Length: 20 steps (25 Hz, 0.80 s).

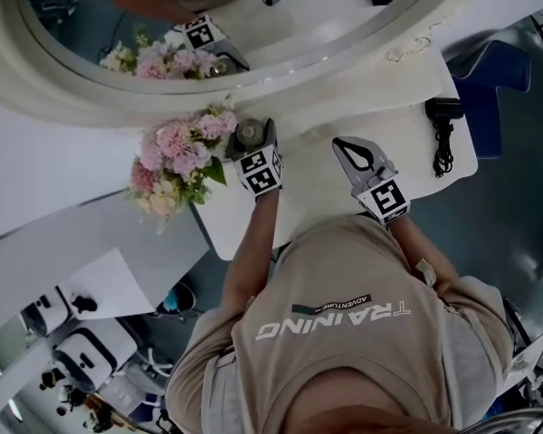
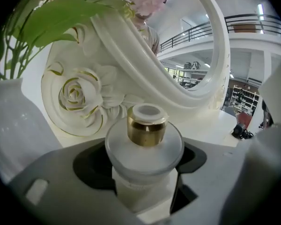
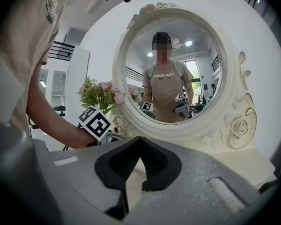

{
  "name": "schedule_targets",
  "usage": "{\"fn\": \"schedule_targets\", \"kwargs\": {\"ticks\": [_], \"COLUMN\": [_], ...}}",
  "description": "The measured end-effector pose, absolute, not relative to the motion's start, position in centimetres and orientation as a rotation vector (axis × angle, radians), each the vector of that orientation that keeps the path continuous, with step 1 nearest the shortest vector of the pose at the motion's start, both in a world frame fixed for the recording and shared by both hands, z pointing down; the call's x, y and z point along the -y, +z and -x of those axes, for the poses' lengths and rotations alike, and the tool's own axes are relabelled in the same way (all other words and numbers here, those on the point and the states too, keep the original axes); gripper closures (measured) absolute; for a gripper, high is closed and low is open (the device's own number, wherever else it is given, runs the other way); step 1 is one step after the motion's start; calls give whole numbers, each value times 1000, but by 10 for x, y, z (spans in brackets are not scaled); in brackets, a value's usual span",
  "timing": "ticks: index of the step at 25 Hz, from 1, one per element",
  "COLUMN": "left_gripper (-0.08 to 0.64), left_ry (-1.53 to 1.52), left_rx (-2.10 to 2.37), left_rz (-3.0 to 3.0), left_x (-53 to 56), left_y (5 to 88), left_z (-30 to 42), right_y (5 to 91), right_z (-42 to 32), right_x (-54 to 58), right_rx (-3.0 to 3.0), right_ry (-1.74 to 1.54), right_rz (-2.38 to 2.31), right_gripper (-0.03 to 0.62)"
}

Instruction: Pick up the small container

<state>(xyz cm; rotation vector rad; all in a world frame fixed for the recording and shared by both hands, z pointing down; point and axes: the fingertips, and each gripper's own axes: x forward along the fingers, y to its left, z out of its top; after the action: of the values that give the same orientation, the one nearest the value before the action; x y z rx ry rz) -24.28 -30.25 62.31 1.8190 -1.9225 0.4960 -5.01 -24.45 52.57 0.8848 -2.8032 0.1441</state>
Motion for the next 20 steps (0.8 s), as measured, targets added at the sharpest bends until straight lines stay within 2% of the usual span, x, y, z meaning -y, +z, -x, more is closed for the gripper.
{"fn": "schedule_targets", "kwargs": {"ticks": [20], "left_gripper": [206], "left_ry": [572], "left_rx": [1897], "left_rz": [-1859], "left_x": [285], "left_y": [626], "left_z": [232], "right_y": [528], "right_z": [44], "right_x": [238], "right_rx": [2820], "right_ry": [274], "right_rz": [-942], "right_gripper": [589]}}
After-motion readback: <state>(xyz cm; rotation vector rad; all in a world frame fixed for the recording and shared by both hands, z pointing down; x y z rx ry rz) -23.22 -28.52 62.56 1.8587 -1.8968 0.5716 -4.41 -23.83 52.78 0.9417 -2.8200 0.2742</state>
